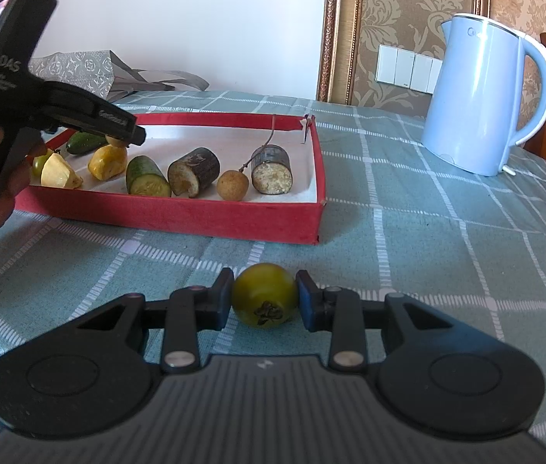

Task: Organize fruits
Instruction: 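Carry the brown fruit into the red box and open the left gripper, then carry the green tomato into the red box and open the right gripper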

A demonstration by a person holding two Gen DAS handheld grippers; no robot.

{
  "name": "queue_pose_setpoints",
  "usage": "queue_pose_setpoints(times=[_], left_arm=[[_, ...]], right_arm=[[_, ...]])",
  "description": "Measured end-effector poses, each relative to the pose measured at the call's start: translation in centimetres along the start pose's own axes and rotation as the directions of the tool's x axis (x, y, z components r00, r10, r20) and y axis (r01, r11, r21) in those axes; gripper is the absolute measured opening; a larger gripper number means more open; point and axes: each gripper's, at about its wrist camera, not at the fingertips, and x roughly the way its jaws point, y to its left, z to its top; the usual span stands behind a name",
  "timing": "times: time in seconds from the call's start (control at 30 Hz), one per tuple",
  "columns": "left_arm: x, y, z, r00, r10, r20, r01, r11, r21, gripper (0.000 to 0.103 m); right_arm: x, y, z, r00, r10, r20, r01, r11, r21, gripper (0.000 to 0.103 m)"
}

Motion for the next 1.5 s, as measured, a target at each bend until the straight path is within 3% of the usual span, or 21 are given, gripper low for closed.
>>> queue_pose_setpoints(times=[0.37,0.5,0.8,1.17,1.23,1.27,1.3,1.5], left_arm=[[2.1,0.8,0.2,0.999,0.021,-0.036,-0.024,0.997,-0.076,0.030],[0.8,1.7,0.3,1.000,0.016,0.009,-0.014,0.993,-0.120,0.030],[-4.7,2.7,-1.6,0.992,0.057,0.111,-0.048,0.995,-0.084,0.030],[-8.5,1.3,-6.7,0.994,-0.060,0.096,0.064,0.997,-0.034,0.030],[-9.4,1.1,-7.4,0.990,-0.053,0.128,0.057,0.998,-0.026,0.039],[-9.7,1.1,-7.5,0.989,-0.068,0.133,0.071,0.997,-0.023,0.053],[-10.0,1.2,-7.6,0.986,-0.088,0.143,0.093,0.995,-0.029,0.059],[-11.6,1.2,-8.4,0.976,-0.125,0.180,0.130,0.991,-0.015,0.066]], right_arm=[[0.0,0.0,0.0,1.000,0.003,-0.001,-0.003,1.000,0.004,0.033],[0.0,0.0,0.0,1.000,0.005,-0.001,-0.005,1.000,0.007,0.033],[0.0,0.0,0.0,1.000,0.004,-0.001,-0.004,1.000,0.007,0.033],[0.0,-0.2,0.1,1.000,0.006,-0.002,-0.006,1.000,0.009,0.033],[0.0,0.0,0.1,1.000,-0.001,0.000,0.001,1.000,-0.001,0.033],[0.0,0.1,0.0,1.000,-0.005,0.000,0.005,1.000,-0.006,0.033],[0.0,0.1,0.0,1.000,-0.007,0.001,0.007,1.000,-0.009,0.033],[0.0,0.1,0.0,1.000,-0.012,0.002,0.012,1.000,-0.001,0.032]])
